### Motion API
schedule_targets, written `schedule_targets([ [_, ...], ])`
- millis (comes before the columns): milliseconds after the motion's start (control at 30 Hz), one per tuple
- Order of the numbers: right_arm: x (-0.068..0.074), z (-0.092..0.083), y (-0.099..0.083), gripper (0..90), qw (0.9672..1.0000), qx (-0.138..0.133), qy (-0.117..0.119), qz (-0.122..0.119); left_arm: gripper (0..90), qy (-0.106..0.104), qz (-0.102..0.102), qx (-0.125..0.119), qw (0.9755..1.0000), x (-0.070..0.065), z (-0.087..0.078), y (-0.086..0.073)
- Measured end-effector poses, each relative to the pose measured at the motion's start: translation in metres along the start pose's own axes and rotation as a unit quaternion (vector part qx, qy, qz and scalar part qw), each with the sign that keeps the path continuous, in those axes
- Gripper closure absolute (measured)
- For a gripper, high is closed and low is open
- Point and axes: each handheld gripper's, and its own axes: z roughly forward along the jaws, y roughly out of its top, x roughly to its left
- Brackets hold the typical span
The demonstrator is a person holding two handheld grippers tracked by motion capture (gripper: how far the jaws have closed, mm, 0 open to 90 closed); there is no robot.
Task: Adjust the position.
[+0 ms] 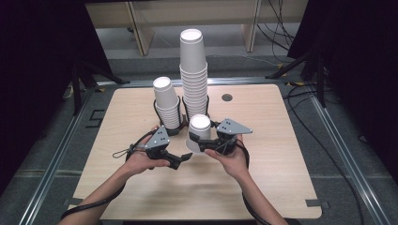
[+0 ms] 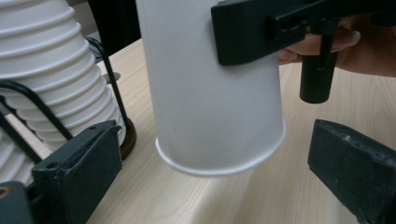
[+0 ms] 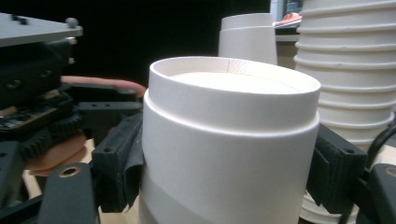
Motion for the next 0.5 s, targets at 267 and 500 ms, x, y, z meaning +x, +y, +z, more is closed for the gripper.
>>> schedule_targets([
  [267, 0.005, 0.004, -0.002, 24.4, 0.9999, 0.006, 0.006, 0.009, 2.2, -0.013, -0.003, 0.01, 0.9999, 0.002, 0.014, 0.002],
  [500, 0.011, 0.012, 0.0, 24.4, 0.9998, 0.002, 0.019, 0.001, 2.0, -0.017, -0.018, 0.007, 0.9997, 0.005, 0.019, 0.001],
])
